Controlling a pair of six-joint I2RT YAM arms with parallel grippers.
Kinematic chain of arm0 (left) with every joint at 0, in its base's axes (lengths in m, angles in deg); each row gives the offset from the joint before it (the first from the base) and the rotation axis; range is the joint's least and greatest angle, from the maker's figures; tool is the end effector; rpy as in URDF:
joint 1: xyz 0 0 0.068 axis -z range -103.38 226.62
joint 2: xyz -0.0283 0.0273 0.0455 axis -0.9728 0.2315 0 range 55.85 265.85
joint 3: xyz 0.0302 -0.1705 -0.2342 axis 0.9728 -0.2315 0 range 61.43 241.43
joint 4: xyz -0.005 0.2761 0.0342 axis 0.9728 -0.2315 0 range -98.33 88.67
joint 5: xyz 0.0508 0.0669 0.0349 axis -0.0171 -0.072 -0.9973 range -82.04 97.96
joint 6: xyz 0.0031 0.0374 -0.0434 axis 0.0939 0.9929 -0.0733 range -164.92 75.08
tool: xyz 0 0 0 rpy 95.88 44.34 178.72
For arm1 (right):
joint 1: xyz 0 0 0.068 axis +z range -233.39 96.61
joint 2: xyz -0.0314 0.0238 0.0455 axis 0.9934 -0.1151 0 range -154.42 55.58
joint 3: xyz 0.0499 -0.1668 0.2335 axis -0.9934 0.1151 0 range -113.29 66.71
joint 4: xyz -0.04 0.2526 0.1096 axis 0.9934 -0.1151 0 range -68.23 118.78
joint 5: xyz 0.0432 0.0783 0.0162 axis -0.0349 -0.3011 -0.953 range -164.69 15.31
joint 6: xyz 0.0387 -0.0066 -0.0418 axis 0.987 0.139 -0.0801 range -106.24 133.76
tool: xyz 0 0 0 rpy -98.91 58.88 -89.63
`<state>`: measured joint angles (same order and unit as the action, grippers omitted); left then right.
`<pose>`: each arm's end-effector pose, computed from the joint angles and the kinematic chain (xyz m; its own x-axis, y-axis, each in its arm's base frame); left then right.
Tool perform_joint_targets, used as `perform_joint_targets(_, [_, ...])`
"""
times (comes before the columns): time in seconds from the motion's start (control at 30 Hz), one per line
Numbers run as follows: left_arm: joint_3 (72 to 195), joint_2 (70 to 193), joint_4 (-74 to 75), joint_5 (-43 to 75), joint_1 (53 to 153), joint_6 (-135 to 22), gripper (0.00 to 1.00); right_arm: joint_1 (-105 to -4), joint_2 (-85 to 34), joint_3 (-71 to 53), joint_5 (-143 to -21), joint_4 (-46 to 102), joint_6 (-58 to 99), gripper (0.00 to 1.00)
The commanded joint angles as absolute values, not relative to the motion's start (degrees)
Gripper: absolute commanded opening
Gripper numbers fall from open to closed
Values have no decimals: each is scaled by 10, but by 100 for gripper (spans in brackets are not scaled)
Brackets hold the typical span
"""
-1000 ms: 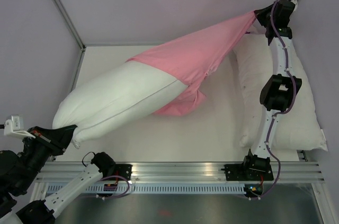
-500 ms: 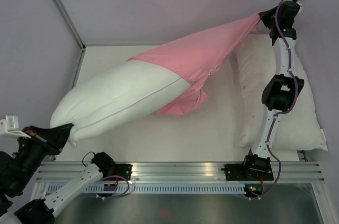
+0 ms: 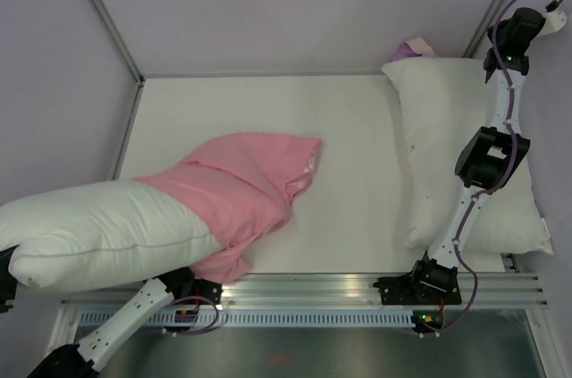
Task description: Remove the pillowcase from the pillow
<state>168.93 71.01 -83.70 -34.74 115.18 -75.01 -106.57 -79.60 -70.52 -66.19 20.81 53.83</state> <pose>-0.1561 0.1595 0.4656 0.1493 -0.5903 -0.7933 0.0123 0.8033 -0.5954 0.5445 -0.2397 0.3706 0.2651 0.5791 -0.7710 0.4623 0.6253 0.6287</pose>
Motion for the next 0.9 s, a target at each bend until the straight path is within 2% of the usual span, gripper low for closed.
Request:
perform_joint_targets(0.0, [1672,722,-896,-401,1148,-715,2,-1106,-792,-722,-603,266,552,0])
perform_joint_targets(0.1, [1606,724,-896,-382,1154,-749,2,-1099,-771,-687,-634,283,539,0])
perform_joint_targets(0.23, [1516,749,-836,-329,1159,-759,2,-1024,-741,-655,-657,294,478,0])
perform_joint_targets(0.37, [1384,773,-682,-187,1159,-721,2,-939,-697,-592,-669,290,464,0])
perform_joint_targets(0.53, [1283,830,-551,-16,1159,-712,2,-805,-598,-466,-664,265,452,1])
perform_joint_targets(0.63, [1240,860,-517,29,1159,-725,2,-736,-551,-409,-708,232,446,23])
perform_joint_targets(0.67, [1217,861,-511,37,1159,-729,2,-700,-526,-373,-741,224,442,41])
perform_joint_targets(0.73, [1196,863,-510,77,1159,-740,2,-663,-506,-346,-768,202,418,55])
perform_joint_targets(0.77, [1168,859,-506,100,1159,-744,2,-643,-489,-334,-772,174,387,66])
perform_joint_targets(0.87, [1109,834,-503,150,1159,-766,2,-530,-468,-296,-734,107,310,80])
